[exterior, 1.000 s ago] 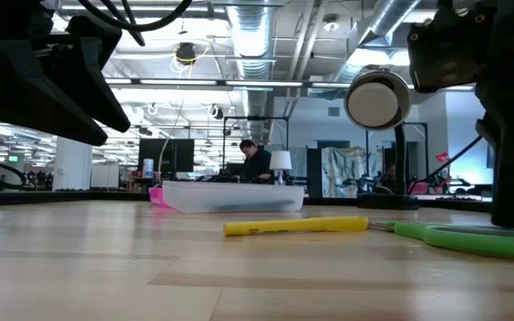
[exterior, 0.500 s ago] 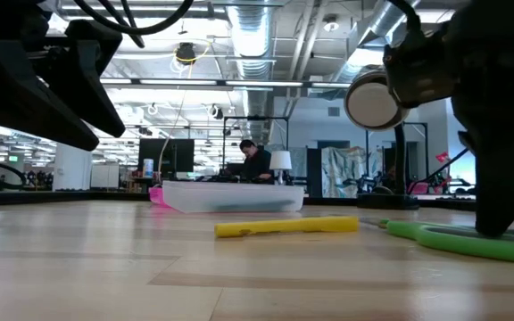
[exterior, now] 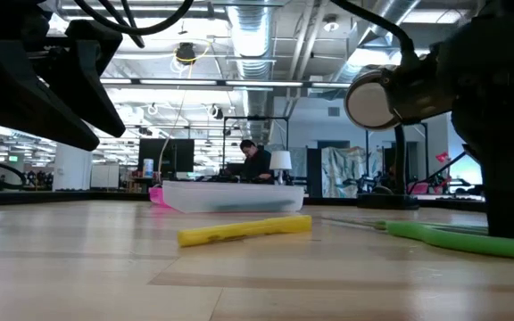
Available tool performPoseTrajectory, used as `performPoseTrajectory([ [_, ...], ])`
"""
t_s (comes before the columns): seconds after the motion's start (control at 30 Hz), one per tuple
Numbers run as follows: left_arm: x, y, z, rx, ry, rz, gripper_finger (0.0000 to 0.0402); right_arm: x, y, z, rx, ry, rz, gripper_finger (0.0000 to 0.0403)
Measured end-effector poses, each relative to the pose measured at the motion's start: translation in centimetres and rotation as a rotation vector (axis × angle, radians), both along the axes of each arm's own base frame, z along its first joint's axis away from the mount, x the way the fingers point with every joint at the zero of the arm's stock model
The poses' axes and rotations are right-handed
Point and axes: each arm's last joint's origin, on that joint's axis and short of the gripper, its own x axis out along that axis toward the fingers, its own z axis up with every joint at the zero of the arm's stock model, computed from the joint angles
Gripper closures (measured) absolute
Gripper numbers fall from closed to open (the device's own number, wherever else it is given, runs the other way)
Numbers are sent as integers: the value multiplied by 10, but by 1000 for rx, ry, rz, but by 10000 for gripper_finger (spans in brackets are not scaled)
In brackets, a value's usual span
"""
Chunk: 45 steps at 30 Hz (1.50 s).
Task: Pick & place school supplies into a supply box
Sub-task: Put the green scissors into the black supply box
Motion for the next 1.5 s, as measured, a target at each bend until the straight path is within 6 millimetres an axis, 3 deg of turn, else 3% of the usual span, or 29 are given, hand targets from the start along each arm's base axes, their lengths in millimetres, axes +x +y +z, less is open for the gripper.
performPoseTrajectory([
  [0.3, 0, 0, 0, 0, 0, 0, 262, -3, -6, 1, -45, 44, -38, 336],
  [0.7, 0, 0, 0, 0, 0, 0, 262, -3, -8, 3, -103, 34, -2, 341],
  [0.93, 0, 0, 0, 0, 0, 0, 262, -5, -16, 20, -345, 128, 25, 342],
  [1.23, 0, 0, 0, -2, 0, 1, 262, 2, -23, 38, -440, 128, 39, 342],
  [1.5, 0, 0, 0, -2, 0, 1, 262, 21, -38, 50, -522, 91, 195, 342],
])
